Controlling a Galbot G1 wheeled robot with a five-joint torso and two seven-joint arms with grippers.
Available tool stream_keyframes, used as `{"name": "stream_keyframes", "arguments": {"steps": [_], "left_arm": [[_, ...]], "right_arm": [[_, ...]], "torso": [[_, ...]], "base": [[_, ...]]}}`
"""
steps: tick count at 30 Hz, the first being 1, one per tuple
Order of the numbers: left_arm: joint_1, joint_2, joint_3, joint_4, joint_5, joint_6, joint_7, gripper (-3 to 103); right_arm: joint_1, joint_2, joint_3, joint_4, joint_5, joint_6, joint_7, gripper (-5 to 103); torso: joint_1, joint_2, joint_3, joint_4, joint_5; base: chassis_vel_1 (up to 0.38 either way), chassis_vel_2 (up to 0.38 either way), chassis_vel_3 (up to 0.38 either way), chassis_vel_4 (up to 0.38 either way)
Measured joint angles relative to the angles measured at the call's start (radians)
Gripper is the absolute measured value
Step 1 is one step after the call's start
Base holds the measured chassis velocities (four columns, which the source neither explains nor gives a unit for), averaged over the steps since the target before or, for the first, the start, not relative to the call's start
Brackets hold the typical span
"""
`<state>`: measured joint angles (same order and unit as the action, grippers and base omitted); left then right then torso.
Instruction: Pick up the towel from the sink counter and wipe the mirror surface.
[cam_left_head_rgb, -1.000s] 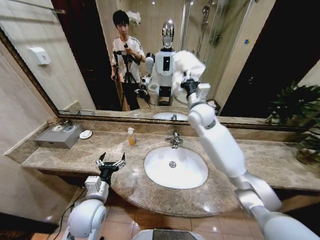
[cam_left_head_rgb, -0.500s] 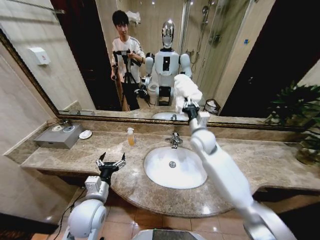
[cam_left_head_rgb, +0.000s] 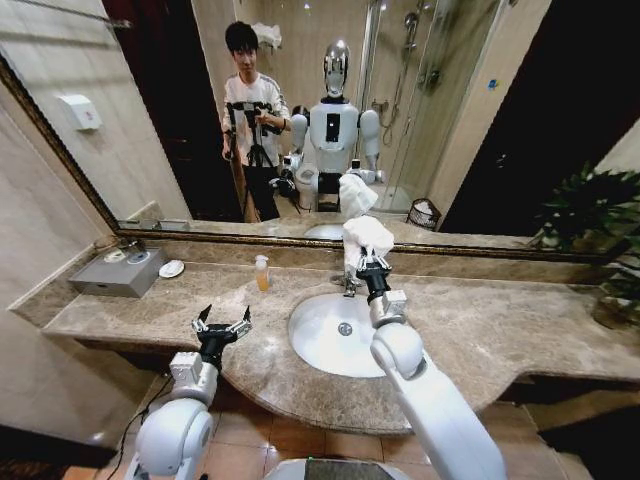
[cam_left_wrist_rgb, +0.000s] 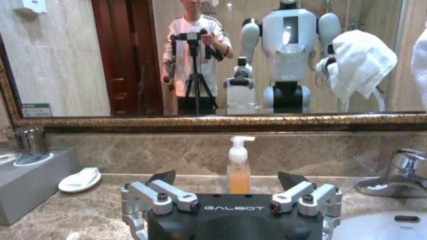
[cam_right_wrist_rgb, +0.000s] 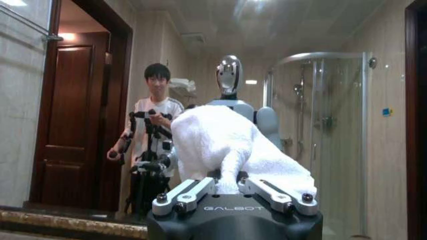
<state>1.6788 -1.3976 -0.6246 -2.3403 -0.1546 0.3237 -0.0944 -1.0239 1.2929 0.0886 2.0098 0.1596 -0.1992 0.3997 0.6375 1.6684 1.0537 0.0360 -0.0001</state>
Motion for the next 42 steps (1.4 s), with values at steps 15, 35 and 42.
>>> {"name": "stream_keyframes", "arguments": {"steps": [15,35,42], "left_arm": [[0.0,0.0,0.0,0.0,0.0,0.0,0.0,100],[0.0,0.0,0.0,0.0,0.0,0.0,0.0,100],[0.0,0.0,0.0,0.0,0.0,0.0,0.0,100]], "right_arm": [[-0.004,0.015,-0.014,-0.009,-0.017,0.015,-0.002,8],[0.514,0.112,-0.102,-0.227,0.256,-0.1,0.006,8],[0.603,0.209,-0.146,-0.361,0.25,-0.098,-0.002,8]], "torso": [[0.0,0.0,0.0,0.0001,-0.0007],[0.0,0.0,0.0,-0.0001,-0.0003],[0.0,0.0,0.0,0.0,-0.0003]], "base": [[0.105,0.097,-0.105,-0.098],[-0.011,-0.016,0.012,0.008],[0.0,0.0,0.0,0.0]]}}
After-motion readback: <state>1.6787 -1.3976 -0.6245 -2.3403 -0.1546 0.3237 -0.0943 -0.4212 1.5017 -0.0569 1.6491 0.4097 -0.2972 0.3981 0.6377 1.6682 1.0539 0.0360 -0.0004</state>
